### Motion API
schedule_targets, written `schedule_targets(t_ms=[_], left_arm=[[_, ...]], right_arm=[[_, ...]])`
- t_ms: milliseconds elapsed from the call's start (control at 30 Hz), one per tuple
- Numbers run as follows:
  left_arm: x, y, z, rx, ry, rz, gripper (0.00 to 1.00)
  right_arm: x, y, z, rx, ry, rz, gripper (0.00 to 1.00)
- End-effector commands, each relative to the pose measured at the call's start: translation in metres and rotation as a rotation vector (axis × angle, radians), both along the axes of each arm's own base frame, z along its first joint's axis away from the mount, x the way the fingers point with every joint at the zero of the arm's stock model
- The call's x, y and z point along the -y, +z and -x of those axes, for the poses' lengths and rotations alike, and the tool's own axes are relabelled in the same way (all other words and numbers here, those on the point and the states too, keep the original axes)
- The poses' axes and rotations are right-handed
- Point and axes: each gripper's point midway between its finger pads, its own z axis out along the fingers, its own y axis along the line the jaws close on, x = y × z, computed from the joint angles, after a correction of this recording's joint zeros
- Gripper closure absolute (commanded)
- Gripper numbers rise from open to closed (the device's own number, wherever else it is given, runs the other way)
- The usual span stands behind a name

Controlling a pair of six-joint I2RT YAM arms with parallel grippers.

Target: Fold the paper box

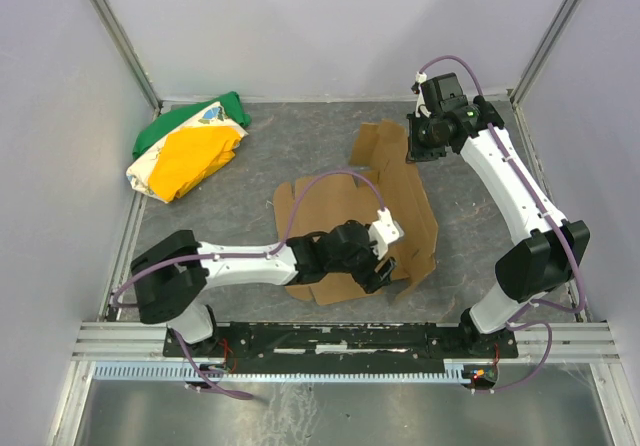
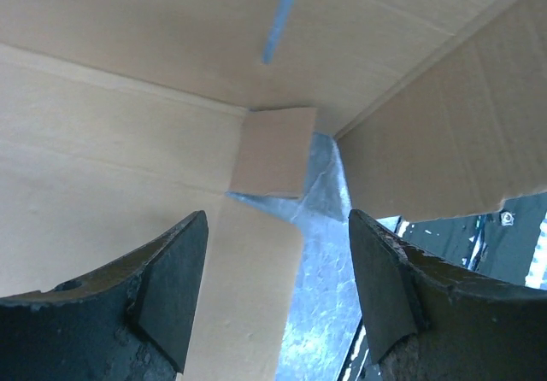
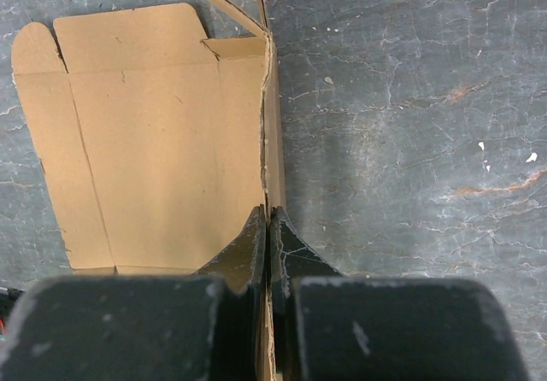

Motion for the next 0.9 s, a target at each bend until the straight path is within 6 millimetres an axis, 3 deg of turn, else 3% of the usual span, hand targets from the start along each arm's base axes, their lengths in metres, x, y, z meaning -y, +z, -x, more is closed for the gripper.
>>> schedule_targets(t_ms=[0,233,467,667,867], left_arm=[[0.027,0.007,0.012,0.081,-0.11,0.005,0.26],[0.036,-0.007,0.012,0.07,-0.123,-0.015,0.26],[0.038,-0.04,-0.021,0.095,0.043,-0.155,0.29],[0.043,-0.03,-0.027,0.105,0.068,-0.142,0.35],[0.03,-0.028,-0.042,0.121,0.13,-0.163,0.39]], right_arm=[[-0.003,0.013,-0.003,0.032,0.002,-0.032,0.98],[-0.004,0.013,-0.001,0.022,0.006,-0.035,0.98],[-0.004,0.011,0.002,0.011,0.009,-0.036,0.98],[-0.002,0.011,0.004,0.006,0.01,-0.027,0.98],[-0.001,0.01,0.005,0.002,0.007,-0.024,0.98]])
